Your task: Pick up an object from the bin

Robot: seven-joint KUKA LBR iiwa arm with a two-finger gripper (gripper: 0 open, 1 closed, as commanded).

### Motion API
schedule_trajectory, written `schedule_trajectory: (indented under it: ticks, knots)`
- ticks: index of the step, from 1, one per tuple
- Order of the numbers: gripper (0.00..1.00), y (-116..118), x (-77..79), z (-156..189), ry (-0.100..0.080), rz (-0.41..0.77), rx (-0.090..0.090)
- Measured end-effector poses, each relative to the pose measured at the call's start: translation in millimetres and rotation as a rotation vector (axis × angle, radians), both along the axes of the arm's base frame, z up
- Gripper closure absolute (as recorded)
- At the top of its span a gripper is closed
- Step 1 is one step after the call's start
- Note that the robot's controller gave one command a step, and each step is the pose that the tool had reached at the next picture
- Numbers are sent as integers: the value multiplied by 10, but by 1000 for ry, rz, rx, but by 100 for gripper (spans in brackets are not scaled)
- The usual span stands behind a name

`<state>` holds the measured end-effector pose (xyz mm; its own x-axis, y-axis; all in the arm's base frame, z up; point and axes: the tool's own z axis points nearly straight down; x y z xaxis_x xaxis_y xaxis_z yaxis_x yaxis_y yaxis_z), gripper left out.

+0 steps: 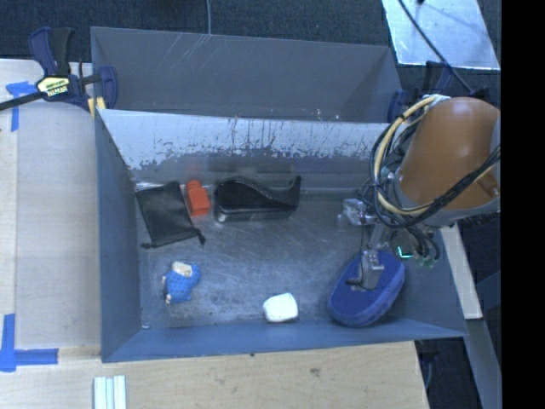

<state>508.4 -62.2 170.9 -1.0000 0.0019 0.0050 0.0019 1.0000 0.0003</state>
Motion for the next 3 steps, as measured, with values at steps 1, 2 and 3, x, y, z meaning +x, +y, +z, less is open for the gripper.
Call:
schedule_trajectory:
  ticks: [1, 2, 3]
  knots:
    - [0, -621, 19, -1013, -10, 215, 5]
    - [100, -600, 71, -960, -27, 221, 2]
    - [100, -758, 238, 652, -18, 205, -4]
